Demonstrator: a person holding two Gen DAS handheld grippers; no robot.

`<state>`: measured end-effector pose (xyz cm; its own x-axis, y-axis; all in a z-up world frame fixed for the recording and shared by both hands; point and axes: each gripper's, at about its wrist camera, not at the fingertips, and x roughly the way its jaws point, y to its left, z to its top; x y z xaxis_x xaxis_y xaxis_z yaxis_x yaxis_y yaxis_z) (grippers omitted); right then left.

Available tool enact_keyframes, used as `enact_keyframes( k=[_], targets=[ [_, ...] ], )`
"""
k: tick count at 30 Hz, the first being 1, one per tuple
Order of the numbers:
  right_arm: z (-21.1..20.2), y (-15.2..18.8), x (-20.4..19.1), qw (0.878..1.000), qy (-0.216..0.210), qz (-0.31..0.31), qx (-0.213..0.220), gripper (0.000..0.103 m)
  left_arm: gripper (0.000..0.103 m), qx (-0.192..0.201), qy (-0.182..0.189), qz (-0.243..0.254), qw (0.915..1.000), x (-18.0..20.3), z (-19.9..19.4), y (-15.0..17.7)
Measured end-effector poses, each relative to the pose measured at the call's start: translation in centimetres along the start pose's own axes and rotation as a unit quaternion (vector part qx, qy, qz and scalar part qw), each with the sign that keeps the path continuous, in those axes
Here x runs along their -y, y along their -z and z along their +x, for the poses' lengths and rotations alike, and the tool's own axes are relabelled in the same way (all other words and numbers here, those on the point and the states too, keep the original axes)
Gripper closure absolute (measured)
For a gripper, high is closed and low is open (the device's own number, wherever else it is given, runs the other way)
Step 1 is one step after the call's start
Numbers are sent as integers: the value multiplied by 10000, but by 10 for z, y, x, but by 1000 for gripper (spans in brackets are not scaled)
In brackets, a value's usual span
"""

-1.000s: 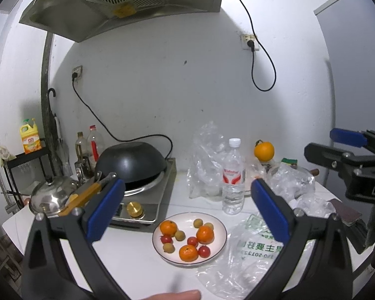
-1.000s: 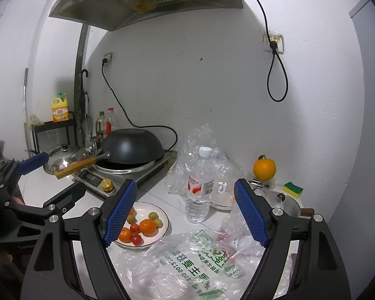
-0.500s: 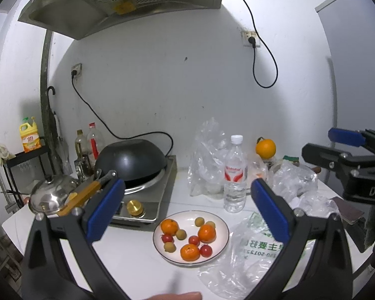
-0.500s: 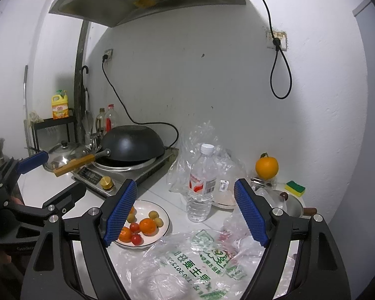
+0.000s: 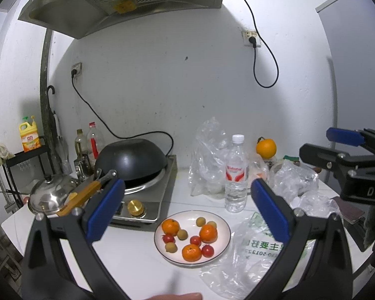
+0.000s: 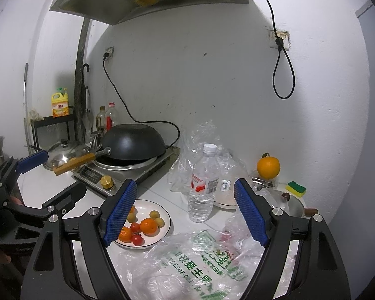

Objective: Organize fruits

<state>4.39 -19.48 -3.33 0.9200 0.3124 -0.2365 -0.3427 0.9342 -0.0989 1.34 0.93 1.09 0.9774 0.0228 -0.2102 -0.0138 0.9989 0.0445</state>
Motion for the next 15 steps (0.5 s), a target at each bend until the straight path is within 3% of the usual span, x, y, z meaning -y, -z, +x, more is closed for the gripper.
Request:
enact_keyframes(
  k=[15],
  targets=[
    [6, 0, 0, 10000, 4, -11, -33, 20, 1, 25, 34, 2, 10000, 0, 2, 1]
  ],
)
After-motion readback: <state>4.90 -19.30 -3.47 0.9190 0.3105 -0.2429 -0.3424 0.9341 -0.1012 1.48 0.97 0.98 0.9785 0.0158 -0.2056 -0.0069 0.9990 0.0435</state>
